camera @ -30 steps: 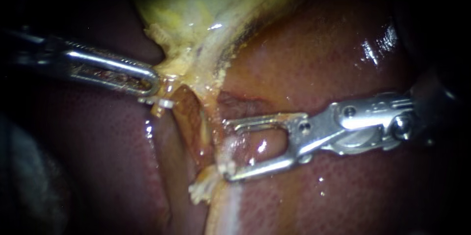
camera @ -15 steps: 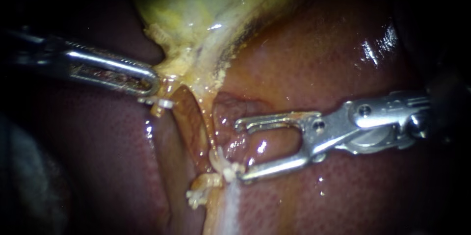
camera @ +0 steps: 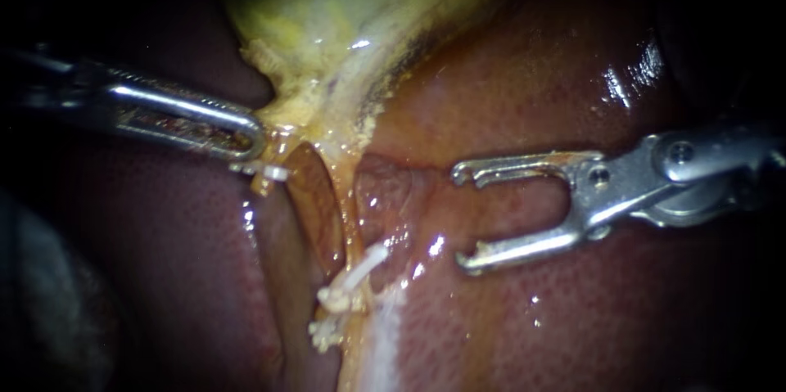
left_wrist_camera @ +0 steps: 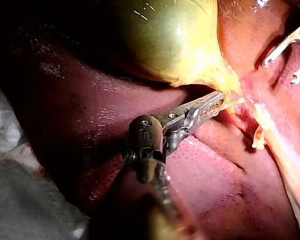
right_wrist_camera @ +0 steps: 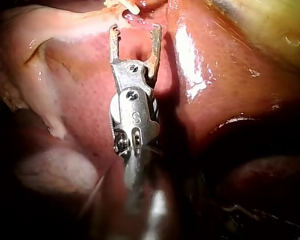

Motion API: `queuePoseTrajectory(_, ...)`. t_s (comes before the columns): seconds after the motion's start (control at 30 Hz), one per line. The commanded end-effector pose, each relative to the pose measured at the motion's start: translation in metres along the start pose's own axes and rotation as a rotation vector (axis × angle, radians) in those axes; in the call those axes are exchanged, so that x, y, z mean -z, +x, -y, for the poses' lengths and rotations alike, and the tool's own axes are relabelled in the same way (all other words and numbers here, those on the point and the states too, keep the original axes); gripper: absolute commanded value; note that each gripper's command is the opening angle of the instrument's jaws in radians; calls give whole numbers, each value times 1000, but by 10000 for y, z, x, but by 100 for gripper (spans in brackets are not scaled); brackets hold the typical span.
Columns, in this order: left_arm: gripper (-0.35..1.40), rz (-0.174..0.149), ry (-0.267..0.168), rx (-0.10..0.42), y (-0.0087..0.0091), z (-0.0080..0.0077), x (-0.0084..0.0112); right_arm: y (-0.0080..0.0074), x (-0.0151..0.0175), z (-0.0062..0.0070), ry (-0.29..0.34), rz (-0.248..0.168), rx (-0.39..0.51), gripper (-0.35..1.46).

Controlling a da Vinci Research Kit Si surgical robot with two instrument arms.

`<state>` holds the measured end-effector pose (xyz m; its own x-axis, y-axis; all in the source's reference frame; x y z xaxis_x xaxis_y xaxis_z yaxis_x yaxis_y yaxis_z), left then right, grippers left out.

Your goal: Going back first clip right tube

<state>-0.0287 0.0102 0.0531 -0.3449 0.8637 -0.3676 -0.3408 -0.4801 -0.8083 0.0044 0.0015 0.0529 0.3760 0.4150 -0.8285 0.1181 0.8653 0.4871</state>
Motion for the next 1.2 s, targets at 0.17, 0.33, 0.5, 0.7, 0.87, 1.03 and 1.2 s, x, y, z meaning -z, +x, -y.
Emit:
queuePoseTrajectory(0.17, -35, 0, 1, 0, 0, 0, -1, -1, 1, 0, 1, -1, 1, 50)
queuePoseTrajectory(0.33, -35, -2, 3, -2, 0, 5, -9, -1, 2, 1, 1, -2, 1, 50)
queuePoseTrajectory(0.5, -35, -4, 8, -4, 1, 20, -21, -1, 3, 1, 1, -2, 1, 50)
queuePoseTrajectory(0.7, -35, -10, 22, -11, -8, 35, -46, -1, 3, 1, 0, -2, 0, 50)
queuePoseTrajectory(0.87, -35, -9, 21, -12, -8, 35, -59, 0, 4, 1, -1, -2, 0, 50)
queuePoseTrajectory(1.03, -35, -8, 20, -13, -8, 36, -59, 1, 4, 1, -2, -2, -2, 50)
queuePoseTrajectory(1.2, -35, -8, 19, -13, -9, 37, -58, 1, 4, 0, -3, -2, -2, 50)
